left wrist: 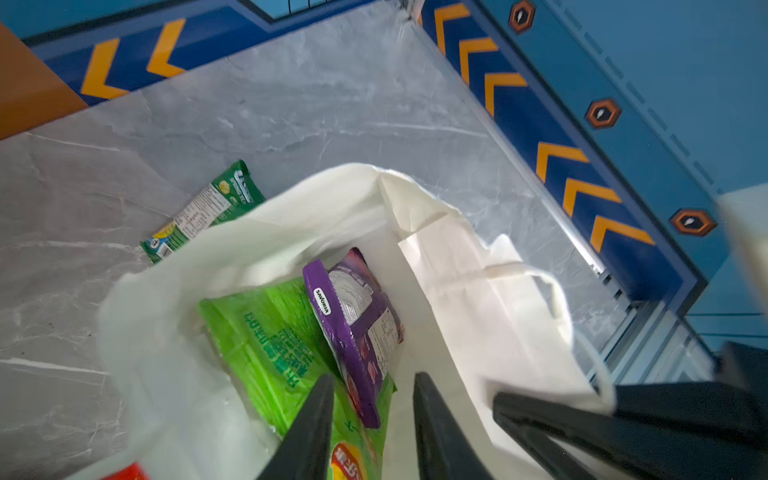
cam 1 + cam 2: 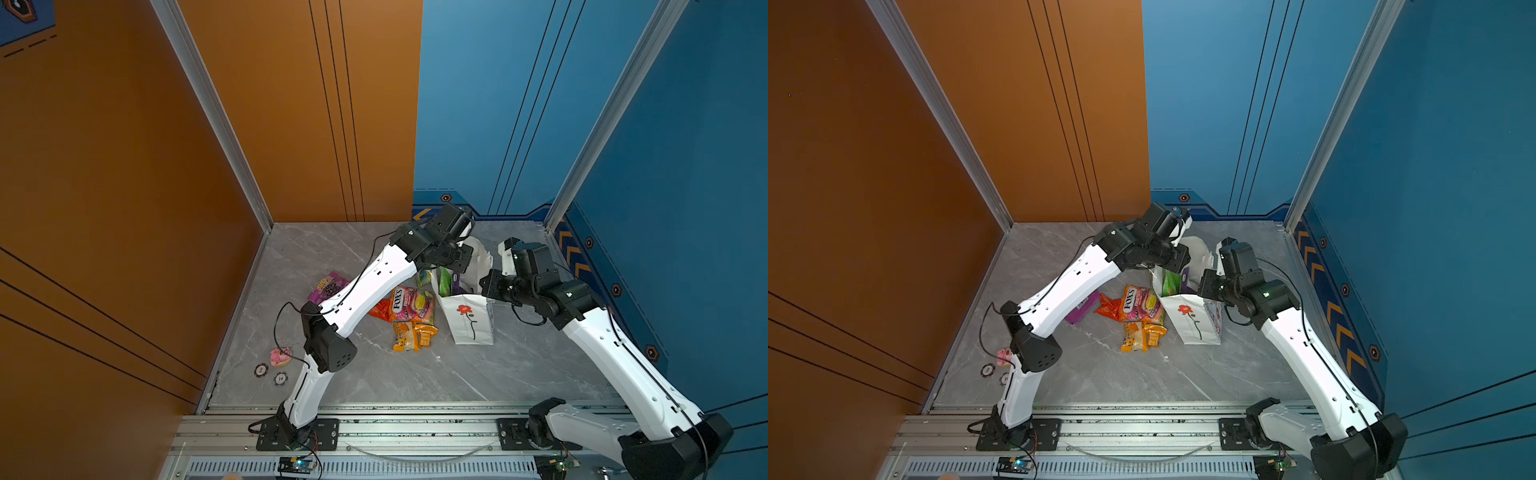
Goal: Place the snacks into the paper bag
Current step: 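Open the left gripper to release the purple bag inside the paper bag, then move the left gripper out of the bag over the green Fox's candy bag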
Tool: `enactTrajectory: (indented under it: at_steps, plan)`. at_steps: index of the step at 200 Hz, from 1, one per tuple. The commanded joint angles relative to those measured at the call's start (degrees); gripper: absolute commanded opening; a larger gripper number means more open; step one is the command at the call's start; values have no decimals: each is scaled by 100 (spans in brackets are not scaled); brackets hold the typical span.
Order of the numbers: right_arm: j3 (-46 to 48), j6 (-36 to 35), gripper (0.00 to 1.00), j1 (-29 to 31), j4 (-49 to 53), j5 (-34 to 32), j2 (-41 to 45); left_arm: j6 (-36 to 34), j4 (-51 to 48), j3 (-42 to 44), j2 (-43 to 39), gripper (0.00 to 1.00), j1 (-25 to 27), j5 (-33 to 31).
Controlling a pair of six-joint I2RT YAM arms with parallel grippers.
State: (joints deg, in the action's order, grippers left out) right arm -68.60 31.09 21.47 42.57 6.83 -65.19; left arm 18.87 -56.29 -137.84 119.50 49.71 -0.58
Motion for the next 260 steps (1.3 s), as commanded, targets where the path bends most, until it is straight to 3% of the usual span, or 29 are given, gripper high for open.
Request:
enactTrajectory:
  at_steps: [1, 41, 56, 69, 99, 123, 184, 204, 260]
  plan:
    - [-13, -262, 4, -166, 43, -372, 241, -52, 464, 370, -655, 39, 81, -365]
    - [57, -415, 4, -700, 146, -223, 417, 145, 1750, 1926, -2031, 55, 66, -781]
    - [95, -458, 4, -899, 164, -133, 471, 292, 2451, 2730, -2570, 64, -58, -838]
    - [132, -496, 4, -1075, 181, -84, 494, 522, 2818, 3249, -2875, 67, -286, -897]
    - [265, -568, 4, -1453, 217, 35, 600, 1240, 2847, 3974, -3072, 70, -1038, -877]
    - [379, -595, 4, -1673, 217, 98, 721, 1711, 2634, 4178, -2743, 73, -1523, -810]
    - [627, -530, 4, -1884, 170, 234, 970, 1829, 2273, 3006, -711, 78, -1568, -431]
    - [725, -490, 4, -1906, 147, 290, 1064, 1602, 1628, 2004, 177, 81, -1398, -868]
    - [903, -431, 4, -1950, 113, 411, 1212, 1757, 964, -101, 2020, 84, -1133, -1028]
